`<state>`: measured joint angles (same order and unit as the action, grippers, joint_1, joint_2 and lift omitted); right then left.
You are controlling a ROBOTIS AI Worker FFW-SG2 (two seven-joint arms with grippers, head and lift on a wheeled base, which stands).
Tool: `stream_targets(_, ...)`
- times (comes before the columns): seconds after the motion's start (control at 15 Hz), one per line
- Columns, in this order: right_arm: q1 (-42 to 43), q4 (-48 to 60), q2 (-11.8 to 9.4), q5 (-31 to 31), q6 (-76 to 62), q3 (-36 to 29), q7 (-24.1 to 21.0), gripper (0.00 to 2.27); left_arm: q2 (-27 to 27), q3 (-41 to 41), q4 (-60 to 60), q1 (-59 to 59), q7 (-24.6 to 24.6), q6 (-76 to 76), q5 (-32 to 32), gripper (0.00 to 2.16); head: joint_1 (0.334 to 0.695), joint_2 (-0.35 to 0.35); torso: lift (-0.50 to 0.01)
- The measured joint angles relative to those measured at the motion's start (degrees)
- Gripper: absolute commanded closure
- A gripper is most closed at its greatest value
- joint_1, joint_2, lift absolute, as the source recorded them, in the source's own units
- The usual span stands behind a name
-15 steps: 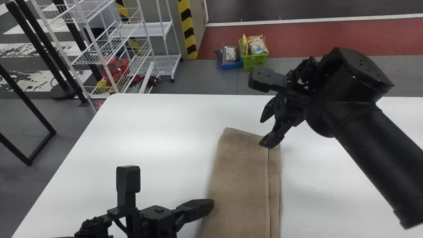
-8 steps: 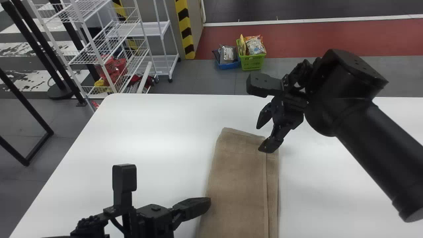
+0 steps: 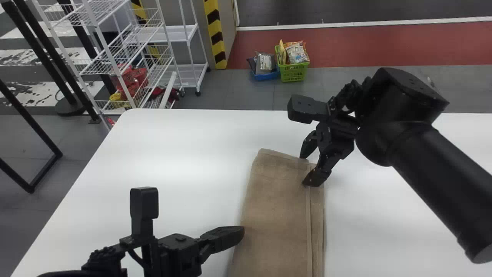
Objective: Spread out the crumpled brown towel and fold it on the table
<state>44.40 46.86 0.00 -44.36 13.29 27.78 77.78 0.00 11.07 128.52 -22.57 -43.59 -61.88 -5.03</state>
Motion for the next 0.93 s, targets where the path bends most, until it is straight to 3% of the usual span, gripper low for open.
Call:
stream_targets(0.53,0.9,-1.0,0.0,-0.5,4.6,1.0,0.0,0.91,0.0,-0.5,0.1,0.0,0.0,-0.5,1.3,1.96,0.695,0.134,-0.127)
stream_targets(0.93,1.2,0.0,0.0,-0.7,6.5,1.5,0.0,0.91,0.0,-0.1,1.2,-0.8,-1.8,-2.6,-0.2,1.96,0.695,0.125,-0.127)
